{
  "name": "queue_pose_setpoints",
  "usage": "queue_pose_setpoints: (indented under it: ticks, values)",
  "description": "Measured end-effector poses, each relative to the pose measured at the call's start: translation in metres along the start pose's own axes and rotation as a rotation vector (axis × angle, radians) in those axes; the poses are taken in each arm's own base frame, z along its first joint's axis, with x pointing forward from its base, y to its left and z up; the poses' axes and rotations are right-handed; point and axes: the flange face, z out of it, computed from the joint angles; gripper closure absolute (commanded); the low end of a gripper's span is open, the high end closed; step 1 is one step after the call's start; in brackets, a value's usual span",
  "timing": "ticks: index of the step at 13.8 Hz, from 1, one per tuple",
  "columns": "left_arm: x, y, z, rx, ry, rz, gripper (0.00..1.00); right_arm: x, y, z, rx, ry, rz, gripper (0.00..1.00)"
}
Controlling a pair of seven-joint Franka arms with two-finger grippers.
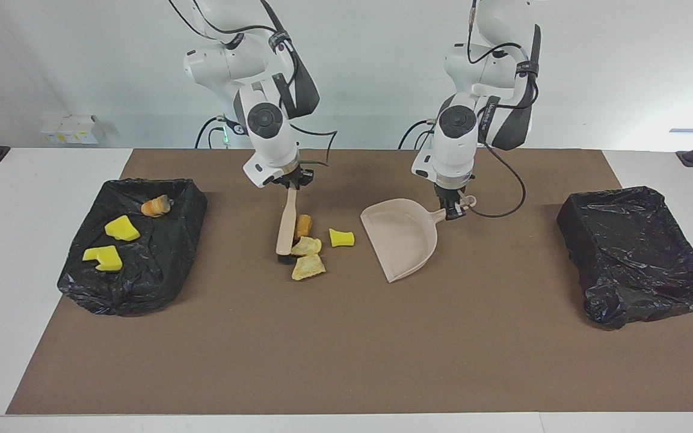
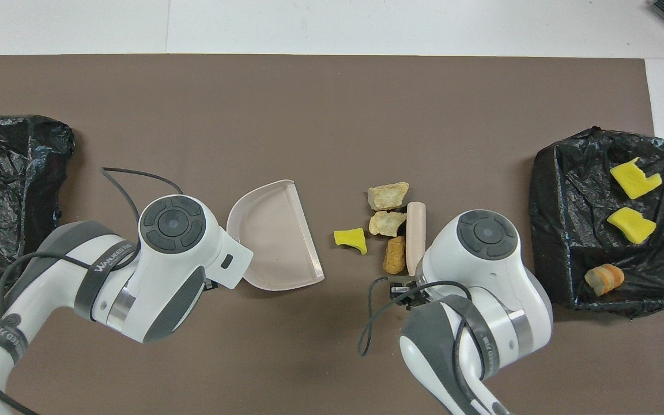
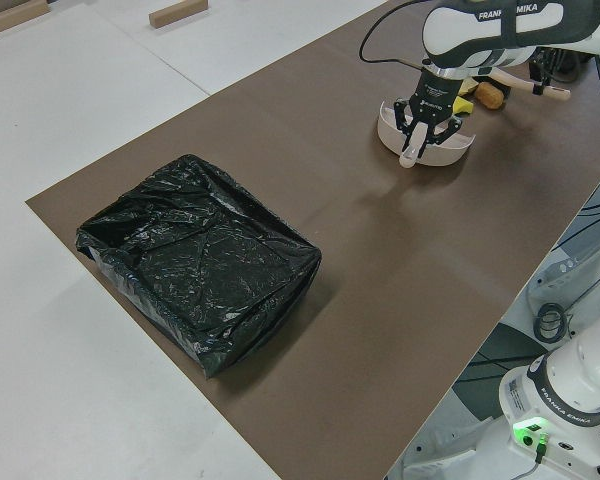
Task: Sweep and dump trash in bin
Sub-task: 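Brush the sponge and bread into the dustpan held by the left gripper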
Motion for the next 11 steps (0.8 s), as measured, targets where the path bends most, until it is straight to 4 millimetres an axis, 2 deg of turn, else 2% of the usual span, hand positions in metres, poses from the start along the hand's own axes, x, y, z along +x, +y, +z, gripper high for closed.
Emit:
queue_pose_setpoints:
  ticks: [5,11]
  values:
    - [0.000,0.000,0.002,0.008,0.007,0.000,1.00,-0.011,-0.050,-0.002,0.029,-0.004,-0.065,1.00]
    - [-0.001,-0.002,0.003,0.015,0.015,0.001,1.00,-0.041,-0.155,0.018,0.131,0.016,-0.014,1.00]
